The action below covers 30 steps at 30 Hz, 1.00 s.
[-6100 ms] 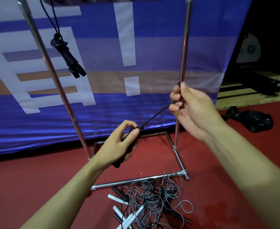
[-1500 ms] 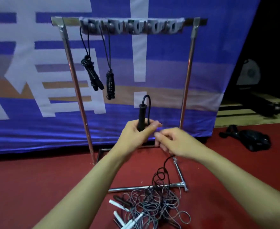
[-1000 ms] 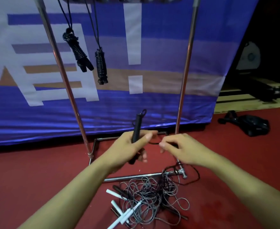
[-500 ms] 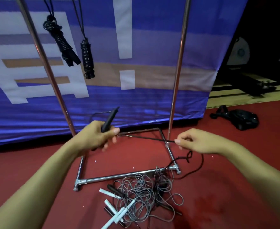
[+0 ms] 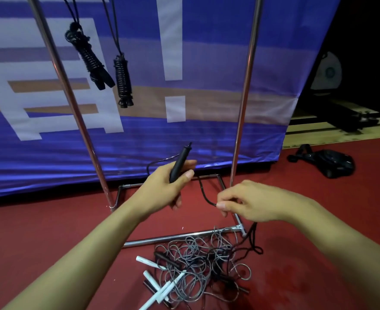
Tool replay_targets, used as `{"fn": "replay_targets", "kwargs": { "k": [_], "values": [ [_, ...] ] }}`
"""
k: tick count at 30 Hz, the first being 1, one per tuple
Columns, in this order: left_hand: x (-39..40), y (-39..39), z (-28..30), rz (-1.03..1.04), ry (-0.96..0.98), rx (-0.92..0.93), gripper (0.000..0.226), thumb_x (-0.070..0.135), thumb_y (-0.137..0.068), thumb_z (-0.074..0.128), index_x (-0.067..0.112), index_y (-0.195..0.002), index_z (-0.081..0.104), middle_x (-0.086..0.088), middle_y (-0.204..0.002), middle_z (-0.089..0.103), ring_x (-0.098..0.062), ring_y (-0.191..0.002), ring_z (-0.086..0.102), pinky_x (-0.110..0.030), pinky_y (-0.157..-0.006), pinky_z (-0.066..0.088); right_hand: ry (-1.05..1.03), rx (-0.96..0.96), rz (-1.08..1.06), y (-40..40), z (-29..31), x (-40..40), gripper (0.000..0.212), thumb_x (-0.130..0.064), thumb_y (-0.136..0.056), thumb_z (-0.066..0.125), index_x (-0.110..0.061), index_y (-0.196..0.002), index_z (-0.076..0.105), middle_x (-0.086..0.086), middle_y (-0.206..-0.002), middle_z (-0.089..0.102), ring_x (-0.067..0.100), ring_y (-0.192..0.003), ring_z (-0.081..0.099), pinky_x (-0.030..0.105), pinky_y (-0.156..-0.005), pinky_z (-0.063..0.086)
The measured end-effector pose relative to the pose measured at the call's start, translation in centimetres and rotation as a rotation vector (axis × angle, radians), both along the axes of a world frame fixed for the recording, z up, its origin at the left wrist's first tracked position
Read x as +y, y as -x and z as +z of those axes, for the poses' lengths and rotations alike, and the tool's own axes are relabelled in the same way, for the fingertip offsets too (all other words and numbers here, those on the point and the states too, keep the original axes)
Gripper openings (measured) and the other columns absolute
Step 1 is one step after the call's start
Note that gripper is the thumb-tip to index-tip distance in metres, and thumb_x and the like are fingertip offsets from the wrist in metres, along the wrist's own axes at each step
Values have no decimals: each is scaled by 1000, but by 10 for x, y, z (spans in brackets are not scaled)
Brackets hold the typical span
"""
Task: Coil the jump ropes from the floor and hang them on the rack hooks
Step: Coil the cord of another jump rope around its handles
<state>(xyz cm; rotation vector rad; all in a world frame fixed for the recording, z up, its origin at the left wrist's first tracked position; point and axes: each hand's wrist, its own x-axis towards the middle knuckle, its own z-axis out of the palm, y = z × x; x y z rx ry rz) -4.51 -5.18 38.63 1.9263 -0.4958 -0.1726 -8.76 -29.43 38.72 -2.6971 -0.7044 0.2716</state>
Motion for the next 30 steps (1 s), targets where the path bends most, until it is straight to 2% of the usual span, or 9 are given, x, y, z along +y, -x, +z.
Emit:
{"fn": "replay_targets", "kwargs": {
  "k": [3,6,9,12,16,20,23,27,30],
  "values": [
    [3,5,1,-100,-25,3,24,26,-105,57,22,-126,69,2,-66,69,-13,-46,60,-18,-45,44,-35,-53,2,2,6,4,27,-38,-107,48,-27,-88,64,-22,-67,56,7,-65,52,16,-63,37],
    [-4,9,-5,-223,-22,22,28,25,-101,66,21,-129,68,8,-122,70,-21,-64,74,-29,-47,54,-152,-180,-51,0,6,10,28,-36,-106,51,-25,-84,64,-24,-67,56,4,-64,54,14,-61,34],
    [-8,9,-13,-280,-130,-63,31,30,-98,70,20,-127,70,10,-136,49,-20,-72,77,-27,-43,53,-178,-221,-93,-1,3,11,31,-40,-104,53,-26,-79,65,-16,-62,58,7,-60,55,18,-57,35],
    [-7,7,-16,-265,-210,-140,23,29,-96,72,16,-114,76,8,-136,42,-16,-67,76,-23,-43,51,-183,-211,-151,1,1,14,37,-47,-100,57,-26,-71,69,3,-58,61,14,-54,55,28,-54,40],
    [-3,-3,-14,-202,-202,-273,16,19,-96,72,5,-104,74,7,-130,60,-14,-57,74,-31,-63,61,-187,-171,-177,1,2,17,47,-50,-100,56,-25,-61,63,2,-52,63,12,-47,57,27,-53,44],
    [36,-30,-11,75,-246,-185,24,19,-99,69,14,-122,71,3,-86,79,-12,-59,75,-28,-73,60,-83,81,-270,-4,-5,-19,52,-56,-101,51,-20,-64,61,-8,-52,61,3,-48,53,18,-58,42],
    [47,-32,-21,41,-396,-102,24,22,-101,66,11,-122,68,5,-63,74,-12,-56,73,-24,-57,55,-132,135,-231,-4,-13,-25,44,-49,-105,48,-22,-74,63,-16,-55,57,2,-52,48,20,-58,40],
    [28,-15,-15,-147,-306,-37,33,19,-103,62,18,-135,52,4,-69,71,-11,-47,68,-24,-43,49,-71,25,-104,-2,-9,-7,35,-43,-106,47,-28,-82,67,-15,-58,53,5,-58,49,17,-59,37],
    [8,-1,-13,-250,-203,-41,31,24,-101,66,19,-131,60,18,-92,77,-13,-46,66,-20,-46,45,-81,-82,-75,-3,-7,4,35,-42,-105,51,-27,-81,71,-12,-60,56,6,-60,52,16,-60,36]
  ]
}}
